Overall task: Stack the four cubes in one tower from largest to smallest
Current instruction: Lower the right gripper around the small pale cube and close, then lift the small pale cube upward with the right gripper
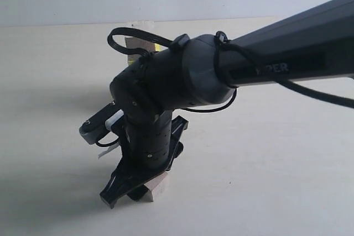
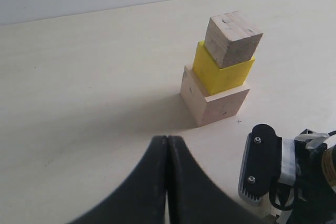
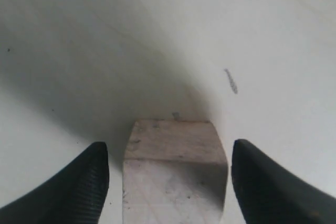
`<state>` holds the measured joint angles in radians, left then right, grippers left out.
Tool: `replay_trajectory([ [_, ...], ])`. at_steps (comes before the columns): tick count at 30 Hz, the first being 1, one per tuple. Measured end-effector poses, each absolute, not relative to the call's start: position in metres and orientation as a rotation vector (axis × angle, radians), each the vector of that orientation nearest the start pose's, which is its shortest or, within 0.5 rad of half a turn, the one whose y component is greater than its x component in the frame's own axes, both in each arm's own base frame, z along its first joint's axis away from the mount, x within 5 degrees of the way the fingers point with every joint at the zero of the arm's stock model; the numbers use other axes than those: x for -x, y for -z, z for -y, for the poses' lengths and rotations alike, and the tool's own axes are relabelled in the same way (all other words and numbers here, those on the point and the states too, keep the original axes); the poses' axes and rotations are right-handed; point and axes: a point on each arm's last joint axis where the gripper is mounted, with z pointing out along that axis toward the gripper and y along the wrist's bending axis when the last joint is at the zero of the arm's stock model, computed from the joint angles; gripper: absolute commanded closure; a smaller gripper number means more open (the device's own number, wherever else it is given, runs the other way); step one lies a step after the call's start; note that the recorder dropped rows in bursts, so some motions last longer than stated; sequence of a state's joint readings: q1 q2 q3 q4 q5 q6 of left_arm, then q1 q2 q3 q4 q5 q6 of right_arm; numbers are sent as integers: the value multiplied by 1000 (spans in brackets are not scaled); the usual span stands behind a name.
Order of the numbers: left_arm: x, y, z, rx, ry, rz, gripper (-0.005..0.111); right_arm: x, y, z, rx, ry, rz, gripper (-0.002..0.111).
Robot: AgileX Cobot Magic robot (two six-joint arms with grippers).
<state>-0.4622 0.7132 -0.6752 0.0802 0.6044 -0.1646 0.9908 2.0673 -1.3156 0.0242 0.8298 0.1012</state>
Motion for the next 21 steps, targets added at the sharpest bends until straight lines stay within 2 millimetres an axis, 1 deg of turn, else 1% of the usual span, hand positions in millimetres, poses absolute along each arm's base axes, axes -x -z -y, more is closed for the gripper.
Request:
replay_trajectory([
  [3,-126,-323,58,-360,283,-2106,107,-210,-124,-324,1305,-85,-2795,46],
  [5,-126,-323,58,-360,283,-2106,107,-211,-124,-324,1305,-87,-2793,49],
  [6,-126,-323,58,-360,283,-2106,107,-211,-123,-324,1305,-86,-2794,52],
  [8,-126,-323,58,-360,283,-2106,107,-211,-123,-324,1306,-85,-2796,62],
  [11,-126,-323,58,-360,283,-2106,107,-211,-122,-324,1306,-84,-2796,84],
  [13,-126,-323,58,-360,283,-2106,107,-211,-122,-324,1306,-84,-2796,101],
  [14,-126,-323,58,-360,283,-2106,107,-211,-122,-324,1306,-84,-2796,107],
  [16,-126,-323,58,-360,283,-2106,107,-210,-123,-324,1309,-78,-2803,108],
  [18,-126,-323,58,-360,283,-2106,107,-209,-129,-322,1312,-73,-2808,108],
  [21,-126,-323,58,-360,283,-2106,107,-208,-149,-318,1317,-72,-2781,108],
])
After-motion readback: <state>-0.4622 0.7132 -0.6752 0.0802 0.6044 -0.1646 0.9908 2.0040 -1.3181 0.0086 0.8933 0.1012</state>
